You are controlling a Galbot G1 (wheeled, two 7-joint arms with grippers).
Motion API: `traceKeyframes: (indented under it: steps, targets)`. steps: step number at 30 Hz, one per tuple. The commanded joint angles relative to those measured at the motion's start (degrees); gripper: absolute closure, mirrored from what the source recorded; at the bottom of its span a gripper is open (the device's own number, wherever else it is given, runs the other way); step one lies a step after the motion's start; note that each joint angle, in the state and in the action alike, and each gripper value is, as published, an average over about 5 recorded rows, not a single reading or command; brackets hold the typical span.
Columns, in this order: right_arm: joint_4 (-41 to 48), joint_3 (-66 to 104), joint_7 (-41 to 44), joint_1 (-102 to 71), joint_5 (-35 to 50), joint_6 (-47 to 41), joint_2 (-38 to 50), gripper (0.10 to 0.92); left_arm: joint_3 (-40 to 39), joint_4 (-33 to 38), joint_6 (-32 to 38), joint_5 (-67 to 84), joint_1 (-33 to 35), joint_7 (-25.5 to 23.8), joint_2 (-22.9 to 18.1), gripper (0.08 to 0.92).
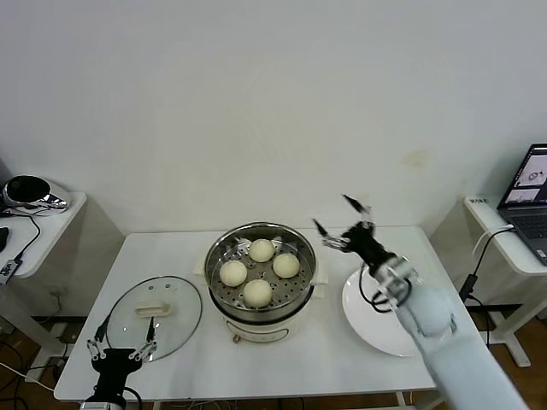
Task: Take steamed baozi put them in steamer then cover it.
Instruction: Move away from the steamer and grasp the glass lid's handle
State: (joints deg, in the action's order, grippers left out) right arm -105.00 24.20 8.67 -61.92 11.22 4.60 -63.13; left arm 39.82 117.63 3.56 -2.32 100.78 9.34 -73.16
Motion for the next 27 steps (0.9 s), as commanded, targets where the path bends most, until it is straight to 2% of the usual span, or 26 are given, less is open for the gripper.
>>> traceKeyframes:
  steps: [1, 7, 14, 18, 27]
  targets:
    - [-6.5, 28.93, -5.26, -26.53, -5.58, 3.52, -16.3, 0.203, 6.34, -13.33, 5.35, -42.29, -1.28, 2.06, 6.79, 0.177]
    - [-6.71, 34.7, -6.5, -29.27, -3.12, 2.88, -16.72, 0.203, 6.13, -22.84, 7.49, -58.98, -5.92, 5.54, 11.0, 0.177]
    - [-6.43, 36.12, -7.9, -30.55, -2.82, 4.33, -18.33, 0.203, 1.13, -30.32, 7.36, -63.99, -14.18, 4.37, 11.99, 0.177]
    - [-6.12, 36.38, -8.89, -30.47, -2.68, 4.55, -18.73, 0.203, -0.45, -32.43, 7.5, -64.7, -18.14, 3.89, 12.13, 0.177]
    - [-6.48, 35.55, -9.62, -29.4, -3.06, 4.0, -20.53, 0.203, -2.86, -33.44, 7.76, -64.54, -22.0, 3.48, 12.04, 0.177]
